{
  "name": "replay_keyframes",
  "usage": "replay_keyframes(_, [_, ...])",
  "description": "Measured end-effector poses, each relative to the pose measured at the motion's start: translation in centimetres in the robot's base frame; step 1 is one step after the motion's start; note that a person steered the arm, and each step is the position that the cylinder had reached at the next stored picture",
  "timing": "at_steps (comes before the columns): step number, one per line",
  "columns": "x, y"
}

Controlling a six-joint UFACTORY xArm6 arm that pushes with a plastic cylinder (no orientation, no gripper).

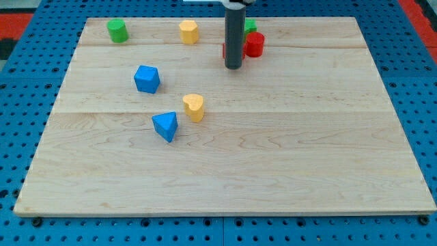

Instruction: Put the red circle below the red star

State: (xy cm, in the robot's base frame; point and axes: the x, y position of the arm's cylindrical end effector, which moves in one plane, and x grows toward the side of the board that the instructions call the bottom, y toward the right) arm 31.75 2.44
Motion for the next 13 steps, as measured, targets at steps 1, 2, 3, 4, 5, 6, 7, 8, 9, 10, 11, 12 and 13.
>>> replay_keyframes(1, [0.3,-0.8])
replay_keyframes(2, [3.1,-11.1])
replay_keyframes(3, [-2.9,-16.9])
replay_keyframes(4, [-4.4,-24.9])
replay_keyframes(5, [-3.7,-27.8])
replay_keyframes(6, [-3.9,-27.8])
replay_keyframes(7, [-4.3,-27.8])
replay_keyframes(8, [-4.4,-27.8])
replay_keyframes(9, [-4.4,-27.6])
replay_keyframes(10, [-4.8,-27.4])
replay_keyframes(11, [-5.6,-27.4])
replay_keyframes(12, [-5.8,-27.3])
replay_keyframes(13, [-6.7,-27.3])
